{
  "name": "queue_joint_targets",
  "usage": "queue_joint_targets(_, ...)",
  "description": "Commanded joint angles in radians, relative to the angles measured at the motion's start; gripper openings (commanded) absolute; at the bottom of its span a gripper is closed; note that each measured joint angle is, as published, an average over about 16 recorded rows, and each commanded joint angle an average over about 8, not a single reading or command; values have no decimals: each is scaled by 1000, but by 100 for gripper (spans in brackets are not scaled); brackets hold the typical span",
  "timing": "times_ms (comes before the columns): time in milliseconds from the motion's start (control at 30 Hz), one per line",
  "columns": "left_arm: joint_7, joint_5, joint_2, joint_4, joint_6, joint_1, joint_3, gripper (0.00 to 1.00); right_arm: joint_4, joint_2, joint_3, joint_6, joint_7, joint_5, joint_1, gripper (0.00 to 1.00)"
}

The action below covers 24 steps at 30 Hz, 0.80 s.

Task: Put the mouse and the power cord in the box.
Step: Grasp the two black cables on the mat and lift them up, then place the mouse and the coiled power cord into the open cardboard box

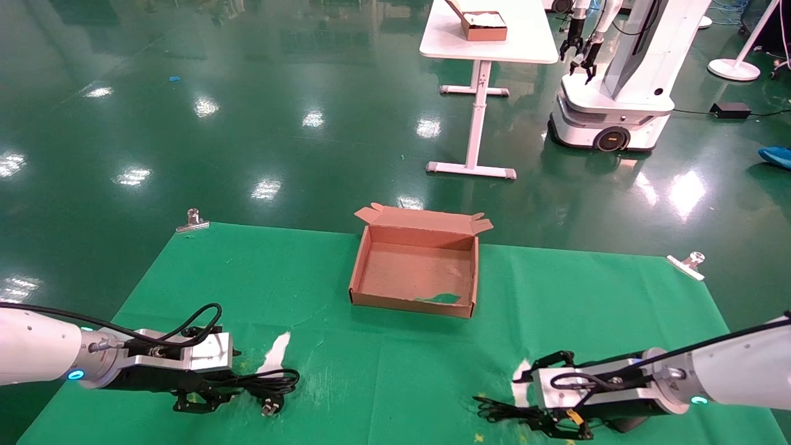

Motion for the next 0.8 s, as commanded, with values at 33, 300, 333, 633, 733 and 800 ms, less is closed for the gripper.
queue_joint_targets(33, 0, 0, 0, -1, 0, 0, 0, 0, 1, 0, 0, 0, 0, 0, 0, 0)
queue_joint_targets(300, -1, 0, 0, -2, 0, 1, 0, 0, 3, 1, 1, 0, 1, 1, -1, 0)
queue_joint_targets(333, -1, -1, 0, -2, -1, 1, 0, 0, 3, 1, 1, 0, 1, 1, -1, 0)
queue_joint_targets(633, -2, -3, 0, -2, 0, 1, -1, 0, 4, 3, 1, -2, 1, 2, 0, 0)
queue_joint_targets(733, -11, -8, -6, 4, 12, -5, -4, 0, 1, 13, 12, -12, 7, 17, 5, 0)
queue_joint_targets(800, -21, -17, -15, 11, 30, -14, -10, 0, -4, 29, 29, -26, 16, 43, 10, 0)
